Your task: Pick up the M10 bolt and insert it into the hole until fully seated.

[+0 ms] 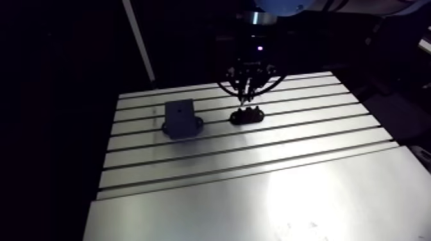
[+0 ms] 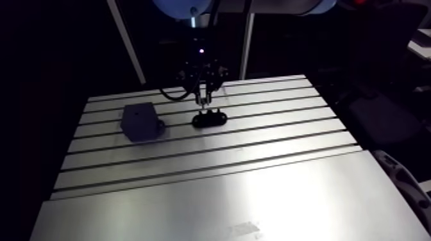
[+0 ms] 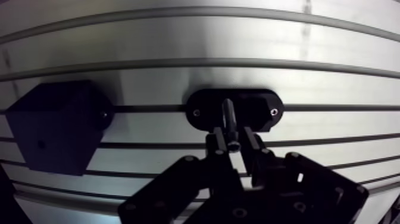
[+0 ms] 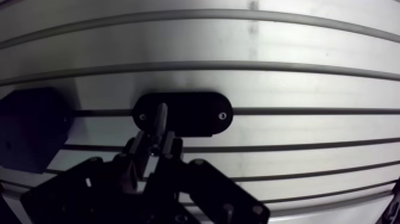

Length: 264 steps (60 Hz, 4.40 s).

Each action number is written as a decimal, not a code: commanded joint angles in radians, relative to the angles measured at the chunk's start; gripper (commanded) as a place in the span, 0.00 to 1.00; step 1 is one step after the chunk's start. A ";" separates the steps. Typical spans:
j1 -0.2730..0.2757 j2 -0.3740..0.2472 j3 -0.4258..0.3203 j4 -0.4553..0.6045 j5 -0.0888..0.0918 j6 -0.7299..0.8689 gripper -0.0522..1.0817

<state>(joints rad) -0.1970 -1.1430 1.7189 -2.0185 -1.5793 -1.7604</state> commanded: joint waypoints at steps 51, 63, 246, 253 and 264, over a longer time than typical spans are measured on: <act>0.111 -0.087 -0.300 0.499 0.002 0.015 1.00; 0.167 -0.058 -0.376 0.583 0.000 0.017 1.00; 0.317 0.230 -0.537 0.668 -0.017 0.039 1.00; 0.317 0.231 -0.539 0.669 -0.017 0.039 1.00; 0.317 0.236 -0.539 0.671 -0.017 0.039 1.00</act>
<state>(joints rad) 0.1198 -0.9124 1.1806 -1.3506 -1.5961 -1.7219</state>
